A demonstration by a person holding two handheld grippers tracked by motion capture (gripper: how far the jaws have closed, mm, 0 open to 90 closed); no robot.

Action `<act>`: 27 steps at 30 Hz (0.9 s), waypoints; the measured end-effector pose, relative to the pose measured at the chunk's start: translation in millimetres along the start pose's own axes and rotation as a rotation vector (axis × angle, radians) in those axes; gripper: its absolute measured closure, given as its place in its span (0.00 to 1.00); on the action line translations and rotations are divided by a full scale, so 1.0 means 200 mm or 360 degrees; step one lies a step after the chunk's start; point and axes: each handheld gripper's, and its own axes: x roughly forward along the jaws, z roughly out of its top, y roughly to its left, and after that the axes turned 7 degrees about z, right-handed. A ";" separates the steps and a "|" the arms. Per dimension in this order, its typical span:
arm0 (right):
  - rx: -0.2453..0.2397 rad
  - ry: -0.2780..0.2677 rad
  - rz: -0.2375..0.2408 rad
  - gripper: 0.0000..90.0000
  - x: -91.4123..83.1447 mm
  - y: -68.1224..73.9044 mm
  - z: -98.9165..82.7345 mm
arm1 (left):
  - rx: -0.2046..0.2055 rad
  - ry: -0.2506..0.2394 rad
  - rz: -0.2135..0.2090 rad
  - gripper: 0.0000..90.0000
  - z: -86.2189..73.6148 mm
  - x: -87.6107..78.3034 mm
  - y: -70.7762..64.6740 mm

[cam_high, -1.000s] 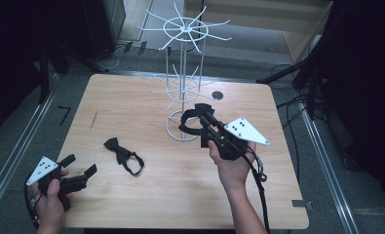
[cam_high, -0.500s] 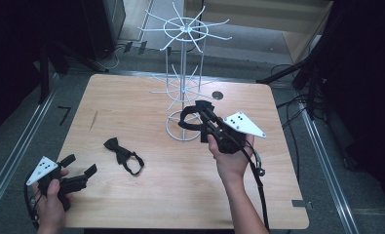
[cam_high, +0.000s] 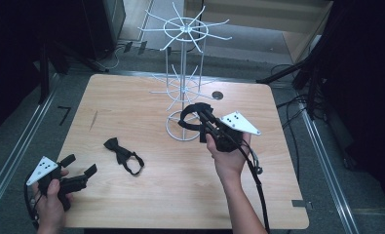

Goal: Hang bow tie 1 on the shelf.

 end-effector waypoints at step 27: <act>0.0036 0.0131 -0.0042 0.87 0.12 -0.05 -0.19 | -0.0005 -0.0001 0.0001 0.03 0.00 0.00 0.00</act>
